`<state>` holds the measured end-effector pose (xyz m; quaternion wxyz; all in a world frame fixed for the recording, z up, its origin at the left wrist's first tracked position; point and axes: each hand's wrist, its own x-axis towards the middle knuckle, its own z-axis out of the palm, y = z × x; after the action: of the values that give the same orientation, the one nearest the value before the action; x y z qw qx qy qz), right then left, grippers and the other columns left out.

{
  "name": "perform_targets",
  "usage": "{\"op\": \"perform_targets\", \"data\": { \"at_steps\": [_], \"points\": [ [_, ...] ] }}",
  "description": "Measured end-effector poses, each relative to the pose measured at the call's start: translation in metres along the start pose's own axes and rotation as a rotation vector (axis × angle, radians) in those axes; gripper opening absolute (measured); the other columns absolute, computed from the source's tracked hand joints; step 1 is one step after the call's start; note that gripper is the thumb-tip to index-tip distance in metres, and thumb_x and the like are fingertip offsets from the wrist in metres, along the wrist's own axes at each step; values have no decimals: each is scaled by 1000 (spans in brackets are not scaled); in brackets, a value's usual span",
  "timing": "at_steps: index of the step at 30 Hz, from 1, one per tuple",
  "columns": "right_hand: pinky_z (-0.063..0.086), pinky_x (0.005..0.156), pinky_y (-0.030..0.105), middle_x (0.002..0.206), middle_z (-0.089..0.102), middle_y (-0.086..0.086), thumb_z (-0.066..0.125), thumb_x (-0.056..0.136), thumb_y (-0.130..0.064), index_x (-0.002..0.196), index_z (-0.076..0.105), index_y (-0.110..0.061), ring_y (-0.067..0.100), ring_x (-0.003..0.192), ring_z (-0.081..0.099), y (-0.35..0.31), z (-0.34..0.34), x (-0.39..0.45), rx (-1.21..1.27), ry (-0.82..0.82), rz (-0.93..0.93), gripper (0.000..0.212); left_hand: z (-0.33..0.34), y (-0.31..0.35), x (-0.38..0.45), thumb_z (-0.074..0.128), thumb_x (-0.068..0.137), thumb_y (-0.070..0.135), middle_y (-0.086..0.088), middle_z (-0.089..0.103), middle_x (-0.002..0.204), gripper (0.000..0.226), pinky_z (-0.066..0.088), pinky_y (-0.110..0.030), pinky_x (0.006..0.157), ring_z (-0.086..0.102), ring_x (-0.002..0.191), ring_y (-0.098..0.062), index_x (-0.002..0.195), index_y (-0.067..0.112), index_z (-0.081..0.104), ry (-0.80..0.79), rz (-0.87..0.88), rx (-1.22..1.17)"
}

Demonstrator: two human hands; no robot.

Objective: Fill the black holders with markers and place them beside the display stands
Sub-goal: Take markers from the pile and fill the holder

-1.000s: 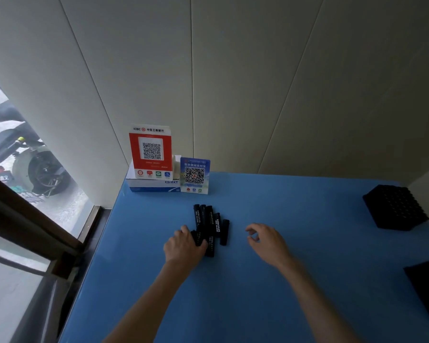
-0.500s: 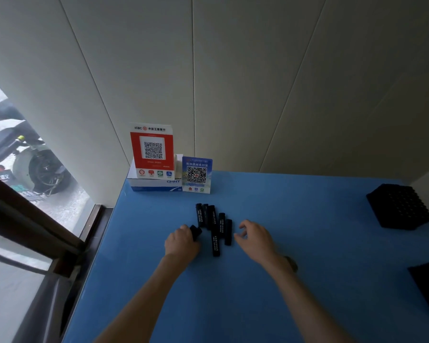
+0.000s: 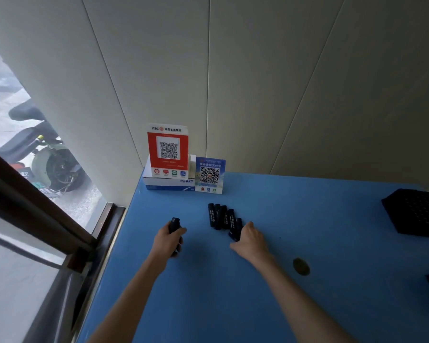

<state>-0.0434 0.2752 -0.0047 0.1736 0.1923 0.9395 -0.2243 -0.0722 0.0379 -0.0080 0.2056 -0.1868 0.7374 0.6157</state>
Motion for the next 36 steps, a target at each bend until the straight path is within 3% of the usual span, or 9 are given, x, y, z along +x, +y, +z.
{"op": "perform_targets", "data": {
  "at_steps": [2, 5, 10, 13, 17, 19, 24, 29, 36],
  "points": [
    [46, 67, 33, 95, 52, 7, 66, 82, -25, 102, 36, -9, 30, 92, 60, 7, -4, -2, -43, -27, -10, 39, -3, -2, 0, 63, 94, 17, -8, 55, 66, 9, 36, -26, 44, 46, 51, -20, 98, 12, 57, -2, 19, -13],
    [43, 65, 32, 97, 56, 7, 61, 87, -28, 101, 34, -10, 29, 85, 57, 14, -4, -2, -94, -43, -21, 36, -5, -4, 0, 63, 93, 16, -7, 53, 64, 10, 34, -26, 44, 43, 50, -18, 99, 11, 57, -2, 34, -18],
    [43, 71, 34, 117, 50, 14, 59, 91, -31, 116, 38, -5, 33, 102, 59, 9, -2, 2, -105, 34, -34, 41, -7, 0, -8, 66, 92, 19, -5, 49, 64, 14, 35, -26, 45, 40, 51, -15, 85, 12, 56, 26, 39, -42],
    [43, 68, 33, 112, 50, 14, 57, 94, -23, 106, 39, -8, 28, 85, 55, 11, -1, 3, -108, 33, -56, 26, -10, 1, -11, 66, 92, 22, -4, 49, 64, 18, 36, -25, 46, 41, 51, -15, 82, 13, 54, 25, 45, -52],
    [39, 56, 24, 104, 49, 11, 62, 92, -17, 108, 38, -7, 21, 76, 49, 24, 2, -1, -100, 35, -40, 31, -10, 1, -17, 65, 94, 22, -2, 48, 61, 21, 34, -26, 46, 40, 50, -14, 82, 13, 51, -20, 63, -64],
    [32, 49, 20, 102, 50, 10, 60, 94, -13, 105, 38, -7, 19, 75, 50, 32, 5, -2, -72, 58, -30, 25, -9, 1, -19, 65, 94, 22, -3, 48, 61, 22, 34, -26, 46, 39, 50, -14, 81, 13, 50, -38, 68, -68],
    [39, 60, 30, 90, 55, 9, 51, 95, -13, 87, 45, -8, 20, 73, 50, 43, 2, -1, 101, 67, 29, 11, -4, 1, -20, 65, 94, 21, -3, 46, 61, 20, 32, -26, 46, 38, 51, -14, 84, 10, 50, -88, 63, -49],
    [31, 53, 30, 70, 45, 1, 48, 94, -13, 75, 40, -14, 14, 59, 40, 55, -6, -8, 236, 81, 99, 21, 1, -1, -20, 65, 93, 19, -3, 45, 61, 17, 31, -25, 45, 37, 50, -14, 87, 10, 52, -133, 65, -14],
    [37, 54, 31, 85, 50, 5, 46, 96, -26, 92, 45, -10, 18, 66, 47, 64, -9, -25, 364, 93, 177, 17, 4, -4, -21, 64, 94, 17, -3, 45, 61, 16, 31, -25, 45, 37, 50, -14, 88, 10, 52, -161, 56, 5]
  ]
}}
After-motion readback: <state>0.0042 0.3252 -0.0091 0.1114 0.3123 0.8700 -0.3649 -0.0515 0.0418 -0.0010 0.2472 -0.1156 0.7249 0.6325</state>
